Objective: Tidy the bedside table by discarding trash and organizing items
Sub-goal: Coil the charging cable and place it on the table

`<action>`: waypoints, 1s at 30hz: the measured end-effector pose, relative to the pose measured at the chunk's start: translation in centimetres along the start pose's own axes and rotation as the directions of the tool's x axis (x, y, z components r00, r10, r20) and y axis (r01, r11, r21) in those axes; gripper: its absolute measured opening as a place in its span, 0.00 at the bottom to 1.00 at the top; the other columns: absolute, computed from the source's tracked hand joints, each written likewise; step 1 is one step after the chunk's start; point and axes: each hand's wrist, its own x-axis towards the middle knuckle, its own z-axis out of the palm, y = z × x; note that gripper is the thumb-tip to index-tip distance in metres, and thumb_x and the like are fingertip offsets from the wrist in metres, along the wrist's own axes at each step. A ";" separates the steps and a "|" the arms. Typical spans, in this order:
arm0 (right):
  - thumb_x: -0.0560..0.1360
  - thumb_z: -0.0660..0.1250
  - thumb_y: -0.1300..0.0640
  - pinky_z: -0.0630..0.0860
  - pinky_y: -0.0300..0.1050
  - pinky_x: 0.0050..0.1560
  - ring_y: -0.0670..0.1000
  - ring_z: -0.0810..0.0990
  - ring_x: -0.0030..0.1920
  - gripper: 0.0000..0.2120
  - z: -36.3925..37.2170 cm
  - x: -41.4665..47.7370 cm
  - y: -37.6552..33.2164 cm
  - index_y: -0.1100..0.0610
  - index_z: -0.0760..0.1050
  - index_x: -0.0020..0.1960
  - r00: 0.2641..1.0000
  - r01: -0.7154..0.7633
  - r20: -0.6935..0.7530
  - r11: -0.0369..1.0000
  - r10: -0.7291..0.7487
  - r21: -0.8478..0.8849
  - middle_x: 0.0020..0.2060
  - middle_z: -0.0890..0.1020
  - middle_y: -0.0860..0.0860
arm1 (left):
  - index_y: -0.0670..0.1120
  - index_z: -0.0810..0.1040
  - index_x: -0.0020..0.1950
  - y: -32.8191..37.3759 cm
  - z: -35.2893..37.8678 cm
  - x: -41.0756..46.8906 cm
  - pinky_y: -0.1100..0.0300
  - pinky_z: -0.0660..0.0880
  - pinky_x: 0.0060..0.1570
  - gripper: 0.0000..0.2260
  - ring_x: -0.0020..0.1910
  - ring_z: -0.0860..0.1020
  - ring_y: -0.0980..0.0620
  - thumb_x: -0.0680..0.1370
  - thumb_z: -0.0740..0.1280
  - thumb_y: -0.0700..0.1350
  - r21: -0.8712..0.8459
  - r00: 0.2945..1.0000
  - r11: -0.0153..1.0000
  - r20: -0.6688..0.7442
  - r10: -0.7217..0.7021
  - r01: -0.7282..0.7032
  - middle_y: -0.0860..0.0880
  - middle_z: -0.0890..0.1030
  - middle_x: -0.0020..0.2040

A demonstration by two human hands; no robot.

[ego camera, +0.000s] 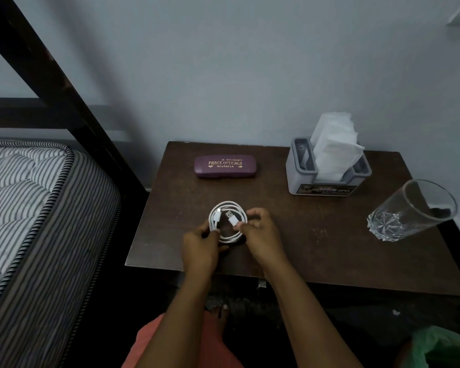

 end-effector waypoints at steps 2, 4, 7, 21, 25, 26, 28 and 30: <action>0.73 0.67 0.63 0.71 0.39 0.38 0.47 0.77 0.39 0.12 0.1 0.1 0.0 0.54 0.69 0.53 1.000 0.000 0.022 1.000 0.000 0.005 0.46 0.81 0.57 | 0.43 0.78 0.60 0.1 0.0 0.1 0.58 0.80 0.37 0.15 0.34 0.81 0.55 0.76 0.62 0.33 0.025 1.000 1.000 -0.008 -0.003 0.003 0.47 0.82 0.43; 0.73 0.67 0.61 0.74 0.43 0.42 0.49 0.78 0.41 0.11 0.2 0.2 0.3 0.53 0.71 0.54 1.000 0.029 -0.005 1.000 -0.029 -0.006 0.45 0.81 0.55 | 0.46 0.76 0.63 0.1 -0.1 0.1 0.54 0.81 0.40 0.18 0.41 0.81 0.48 0.75 0.64 0.34 0.089 0.999 0.996 -0.015 0.029 -0.028 0.44 0.82 0.48; 0.72 0.70 0.60 0.77 0.47 0.49 0.51 0.81 0.44 0.10 0.1 0.1 0.7 0.54 0.77 0.53 0.986 0.125 -0.091 0.980 -0.140 -0.154 0.47 0.81 0.53 | 0.53 0.76 0.63 0.2 -0.3 -0.2 0.49 0.78 0.53 0.19 0.50 0.80 0.44 0.72 0.67 0.42 0.343 0.990 0.931 -0.020 0.142 -0.126 0.46 0.80 0.55; 0.67 0.74 0.63 0.68 0.21 0.38 0.46 0.74 0.47 0.30 -2.1 -0.3 0.5 0.58 0.70 0.67 0.974 0.221 0.044 0.905 -0.220 -0.364 0.56 0.72 0.51 | 0.50 0.67 0.71 0.5 -1.7 0.3 0.53 0.69 0.65 0.35 0.62 0.70 0.48 0.66 0.77 0.47 0.489 0.935 0.797 0.210 0.286 -0.354 0.45 0.69 0.62; 0.65 0.74 0.68 0.68 0.20 0.38 0.47 0.75 0.42 0.29 -1.5 -0.1 0.8 0.59 0.73 0.65 0.966 0.254 0.051 0.889 -0.254 -0.382 0.53 0.74 0.54 | 0.47 0.70 0.69 0.0 -1.4 0.9 0.50 0.69 0.65 0.36 0.62 0.71 0.43 0.64 0.78 0.42 0.527 0.911 0.745 0.279 0.303 -0.409 0.43 0.72 0.62; 0.65 0.74 0.69 0.68 0.20 0.38 0.47 0.76 0.41 0.29 -1.3 -0.1 0.8 0.59 0.73 0.65 0.966 0.251 0.041 0.893 -0.255 -0.373 0.51 0.74 0.54 | 0.47 0.71 0.69 -0.1 -1.5 1.1 0.49 0.70 0.65 0.35 0.62 0.72 0.42 0.64 0.78 0.40 0.516 0.911 0.752 0.279 0.305 -0.410 0.42 0.72 0.62; 0.66 0.73 0.69 0.68 0.19 0.38 0.47 0.77 0.41 0.29 -1.1 -0.1 0.9 0.60 0.73 0.65 0.965 0.252 0.026 0.902 -0.260 -0.352 0.50 0.73 0.54 | 0.47 0.70 0.69 -0.4 -1.6 1.7 0.47 0.70 0.65 0.35 0.62 0.72 0.41 0.64 0.77 0.38 0.519 0.907 0.746 0.289 0.307 -0.418 0.41 0.71 0.61; 0.67 0.72 0.69 0.68 0.18 0.38 0.47 0.77 0.40 0.27 -0.7 -0.2 0.9 0.60 0.73 0.65 0.962 0.262 0.024 0.899 -0.271 -0.350 0.51 0.73 0.55 | 0.46 0.67 0.71 -0.3 -1.7 2.1 0.47 0.67 0.67 0.36 0.63 0.71 0.40 0.65 0.76 0.37 0.539 0.898 0.721 0.315 0.308 -0.436 0.41 0.70 0.63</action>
